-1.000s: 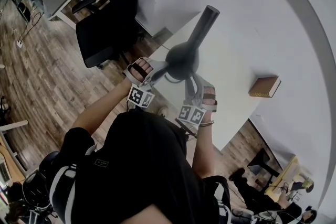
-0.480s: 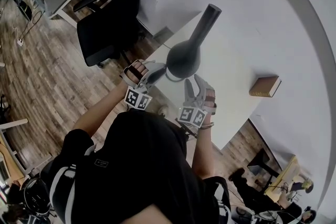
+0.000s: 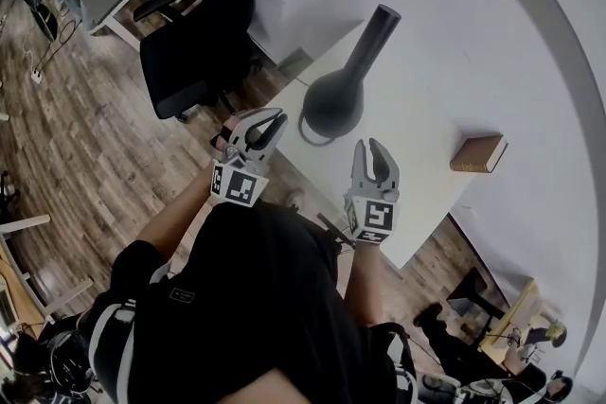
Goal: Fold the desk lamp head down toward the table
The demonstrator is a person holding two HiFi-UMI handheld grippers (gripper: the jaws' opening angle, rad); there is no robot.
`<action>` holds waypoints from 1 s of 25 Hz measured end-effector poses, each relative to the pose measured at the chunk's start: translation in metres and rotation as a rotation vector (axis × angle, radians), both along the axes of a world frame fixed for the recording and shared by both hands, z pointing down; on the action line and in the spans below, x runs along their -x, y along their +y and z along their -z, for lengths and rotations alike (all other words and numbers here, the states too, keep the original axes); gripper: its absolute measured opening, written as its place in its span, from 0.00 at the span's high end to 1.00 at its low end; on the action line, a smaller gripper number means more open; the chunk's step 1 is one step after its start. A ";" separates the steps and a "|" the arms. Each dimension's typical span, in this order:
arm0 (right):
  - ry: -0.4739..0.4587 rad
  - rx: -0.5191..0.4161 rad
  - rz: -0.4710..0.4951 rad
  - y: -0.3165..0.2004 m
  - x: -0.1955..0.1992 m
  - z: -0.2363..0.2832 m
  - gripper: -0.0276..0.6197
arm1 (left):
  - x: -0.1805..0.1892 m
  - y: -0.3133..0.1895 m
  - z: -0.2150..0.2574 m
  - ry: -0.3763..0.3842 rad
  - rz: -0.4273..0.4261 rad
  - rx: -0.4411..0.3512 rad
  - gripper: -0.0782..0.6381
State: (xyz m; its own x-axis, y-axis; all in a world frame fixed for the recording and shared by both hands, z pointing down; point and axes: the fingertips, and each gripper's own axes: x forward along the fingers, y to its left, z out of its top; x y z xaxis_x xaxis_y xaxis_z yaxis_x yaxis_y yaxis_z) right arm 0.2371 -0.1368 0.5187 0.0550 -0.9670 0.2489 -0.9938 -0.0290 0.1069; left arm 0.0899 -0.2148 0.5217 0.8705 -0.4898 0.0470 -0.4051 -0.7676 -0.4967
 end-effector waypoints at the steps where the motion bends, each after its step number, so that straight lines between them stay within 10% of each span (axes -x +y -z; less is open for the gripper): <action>1: -0.037 -0.025 -0.018 0.000 -0.002 0.008 0.83 | 0.000 -0.001 0.011 0.043 0.002 0.034 0.80; 9: -0.135 -0.128 -0.107 -0.003 0.001 0.042 0.94 | -0.004 -0.003 0.062 0.338 -0.035 0.326 0.85; 25: -0.161 -0.138 -0.143 0.009 0.011 0.040 0.94 | -0.005 0.009 0.053 0.362 0.004 0.451 0.86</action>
State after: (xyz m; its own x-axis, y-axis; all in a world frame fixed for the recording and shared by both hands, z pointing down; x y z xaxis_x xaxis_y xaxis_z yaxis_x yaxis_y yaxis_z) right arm 0.2257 -0.1277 0.4788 0.1637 -0.9776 0.1321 -0.9825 -0.1736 -0.0675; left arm 0.0946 -0.2058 0.4682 0.8681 -0.4939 -0.0488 -0.4917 -0.8693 0.0504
